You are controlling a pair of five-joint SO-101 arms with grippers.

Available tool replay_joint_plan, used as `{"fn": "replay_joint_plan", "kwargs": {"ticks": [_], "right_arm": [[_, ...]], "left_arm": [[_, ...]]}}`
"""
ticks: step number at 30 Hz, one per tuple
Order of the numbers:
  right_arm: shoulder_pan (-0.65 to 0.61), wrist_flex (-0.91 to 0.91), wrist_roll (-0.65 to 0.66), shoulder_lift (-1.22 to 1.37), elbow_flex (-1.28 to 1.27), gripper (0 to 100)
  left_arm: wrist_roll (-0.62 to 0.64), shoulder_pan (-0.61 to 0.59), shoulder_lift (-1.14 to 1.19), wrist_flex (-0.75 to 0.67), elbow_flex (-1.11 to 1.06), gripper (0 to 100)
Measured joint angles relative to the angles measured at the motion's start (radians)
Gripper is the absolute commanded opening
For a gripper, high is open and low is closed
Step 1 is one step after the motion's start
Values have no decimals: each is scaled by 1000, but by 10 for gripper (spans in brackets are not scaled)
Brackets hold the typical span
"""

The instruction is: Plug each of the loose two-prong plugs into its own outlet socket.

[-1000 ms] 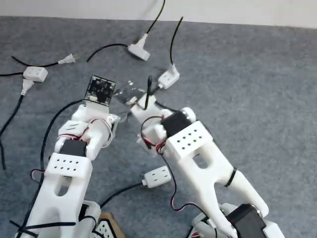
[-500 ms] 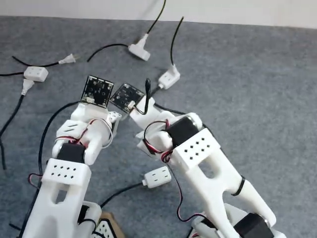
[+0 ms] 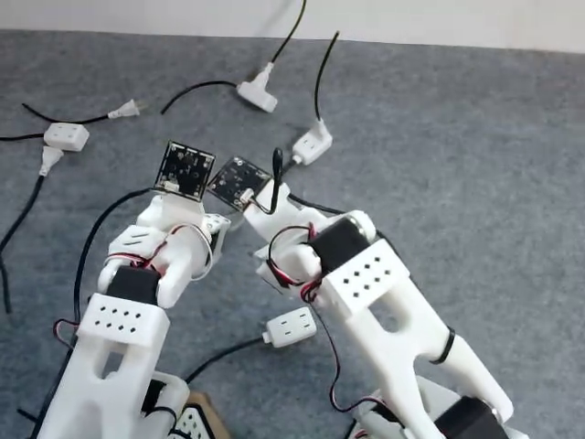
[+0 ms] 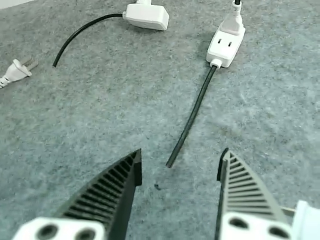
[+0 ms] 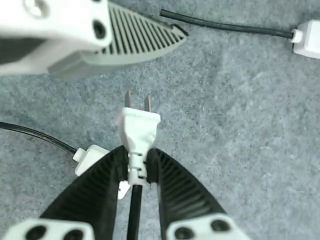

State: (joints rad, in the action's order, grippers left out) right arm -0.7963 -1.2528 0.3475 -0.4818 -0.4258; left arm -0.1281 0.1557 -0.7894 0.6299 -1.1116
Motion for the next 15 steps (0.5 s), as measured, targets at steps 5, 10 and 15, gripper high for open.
{"fn": "replay_joint_plan", "kwargs": {"ticks": [5,10,15], "right_arm": [[-3,107,-60,-58,-115,8],[11,199,-141,-109,-176,8],[78,238,-203,-114,-187,8]], "left_arm": [[121,2,-3,14,6,259],[290,-35,12,41,31,259],[359,-35,14,94,95,259]]}}
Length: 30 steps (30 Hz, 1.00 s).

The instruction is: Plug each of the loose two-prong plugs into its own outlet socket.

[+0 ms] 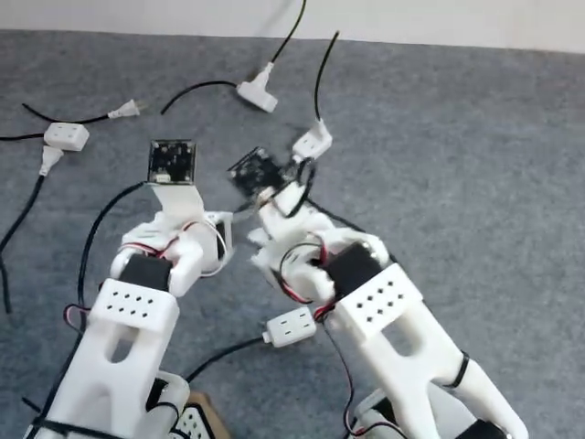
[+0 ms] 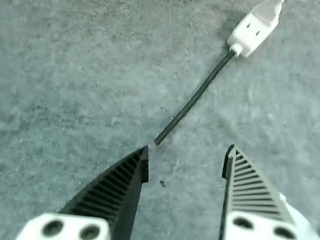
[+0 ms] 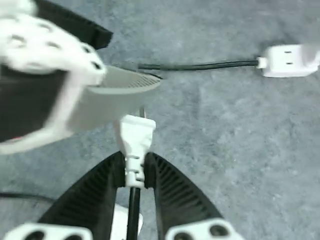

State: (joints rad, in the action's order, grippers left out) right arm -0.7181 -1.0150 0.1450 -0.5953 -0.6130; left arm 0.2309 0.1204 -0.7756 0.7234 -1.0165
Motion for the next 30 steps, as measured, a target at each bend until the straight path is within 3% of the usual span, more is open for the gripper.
{"fn": "replay_joint_plan", "kwargs": {"ticks": [14,21,30], "right_arm": [[20,18,-15,0,-12,8],[20,17,-15,2,-14,8],[20,15,-3,2,-15,8]], "left_arm": [[31,26,0,43,32,260],[11,103,3,37,15,260],[11,123,229,37,87,260]]}}
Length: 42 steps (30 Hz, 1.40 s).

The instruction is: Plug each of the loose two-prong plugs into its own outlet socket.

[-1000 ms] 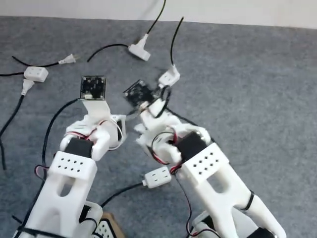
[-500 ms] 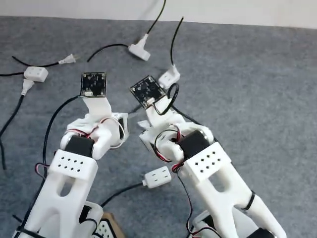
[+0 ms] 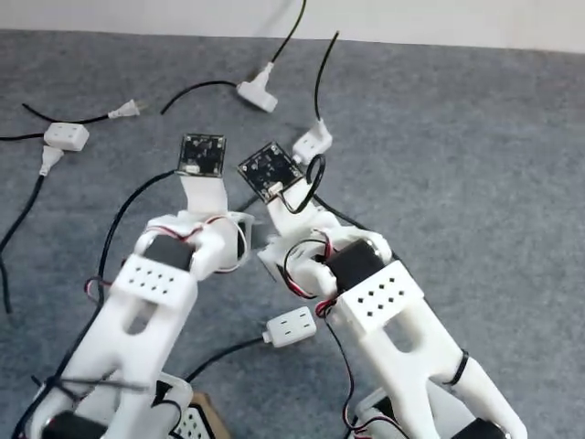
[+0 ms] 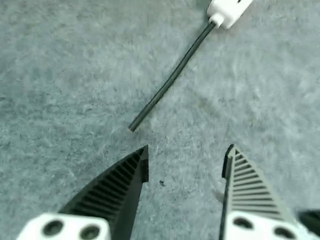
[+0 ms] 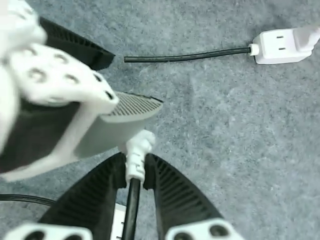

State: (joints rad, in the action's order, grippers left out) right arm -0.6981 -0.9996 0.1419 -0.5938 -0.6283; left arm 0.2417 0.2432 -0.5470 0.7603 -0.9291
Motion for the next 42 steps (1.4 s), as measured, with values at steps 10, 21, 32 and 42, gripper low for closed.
{"fn": "replay_joint_plan", "kwargs": {"ticks": [10,21,32,42], "right_arm": [[0,-41,71,-3,3,8],[3,-411,555,2,140,8],[-44,-727,982,249,499,8],[-126,-741,1221,327,500,8]], "left_arm": [[-21,-63,38,6,46,260],[-226,-457,25,5,77,260],[-448,-569,25,-143,-149,258],[-548,-675,25,-149,-155,259]]}}
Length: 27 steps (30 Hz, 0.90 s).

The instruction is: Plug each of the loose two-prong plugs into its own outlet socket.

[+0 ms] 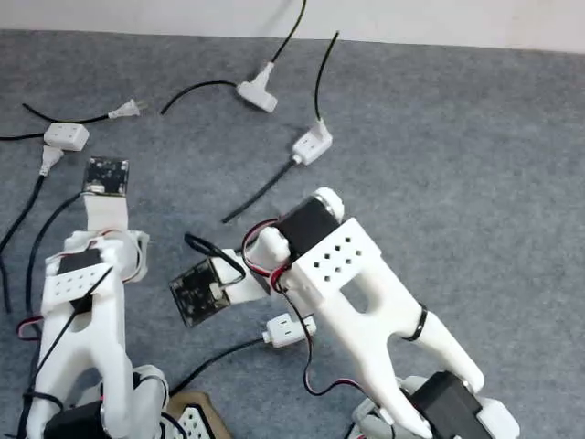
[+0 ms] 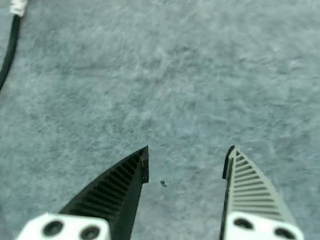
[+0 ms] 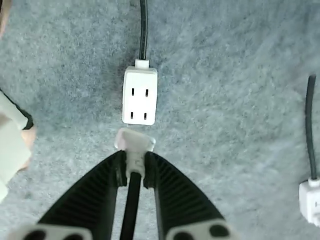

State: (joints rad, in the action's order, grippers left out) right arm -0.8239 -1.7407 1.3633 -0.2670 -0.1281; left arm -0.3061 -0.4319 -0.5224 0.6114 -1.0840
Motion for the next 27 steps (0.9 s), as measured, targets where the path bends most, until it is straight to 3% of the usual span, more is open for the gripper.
{"fn": "replay_joint_plan", "kwargs": {"ticks": [22,27], "right_arm": [[11,181,-8,-2,-192,9],[2,201,-26,-121,-270,9]], "left_arm": [[-71,-81,0,0,0,259],[-74,-81,0,0,0,259]]}}
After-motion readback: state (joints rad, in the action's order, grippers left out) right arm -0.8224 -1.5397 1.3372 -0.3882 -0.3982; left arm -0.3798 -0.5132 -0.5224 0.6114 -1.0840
